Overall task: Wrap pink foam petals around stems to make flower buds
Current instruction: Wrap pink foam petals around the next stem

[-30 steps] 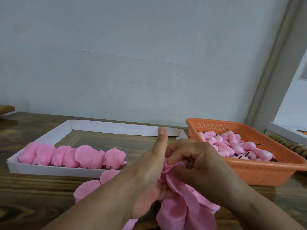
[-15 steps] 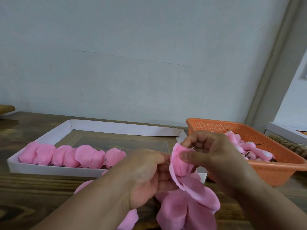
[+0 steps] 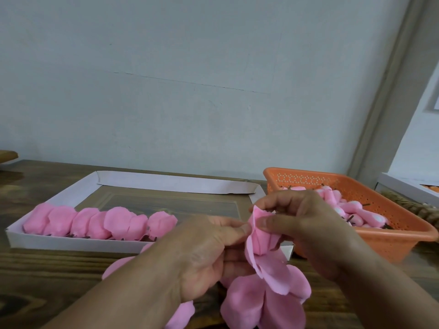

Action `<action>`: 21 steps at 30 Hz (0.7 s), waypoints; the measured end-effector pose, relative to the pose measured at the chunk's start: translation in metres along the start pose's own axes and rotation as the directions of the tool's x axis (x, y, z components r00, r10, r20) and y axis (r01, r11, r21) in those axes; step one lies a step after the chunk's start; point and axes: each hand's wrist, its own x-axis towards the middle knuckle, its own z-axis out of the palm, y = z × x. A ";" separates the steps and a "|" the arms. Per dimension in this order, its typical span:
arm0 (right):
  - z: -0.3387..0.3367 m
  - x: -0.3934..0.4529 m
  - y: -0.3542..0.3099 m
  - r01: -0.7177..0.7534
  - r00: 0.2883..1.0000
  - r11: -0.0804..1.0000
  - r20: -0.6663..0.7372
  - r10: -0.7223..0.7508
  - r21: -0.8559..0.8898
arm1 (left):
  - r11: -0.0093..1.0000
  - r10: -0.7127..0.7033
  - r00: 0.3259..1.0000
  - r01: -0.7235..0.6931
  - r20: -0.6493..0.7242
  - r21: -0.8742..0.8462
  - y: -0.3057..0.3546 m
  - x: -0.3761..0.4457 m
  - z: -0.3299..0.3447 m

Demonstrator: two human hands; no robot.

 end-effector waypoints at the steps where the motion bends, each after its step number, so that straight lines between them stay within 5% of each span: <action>1: 0.001 0.000 0.000 -0.001 1.000 1.000 0.000 0.001 0.014 | 1.000 0.000 1.000 0.000 0.000 0.003 0.000 0.000 0.000; 21: -0.003 -0.002 -0.001 -0.072 0.990 0.994 0.126 0.061 0.085 | 0.995 -0.085 0.990 0.079 0.110 0.057 0.003 -0.002 -0.002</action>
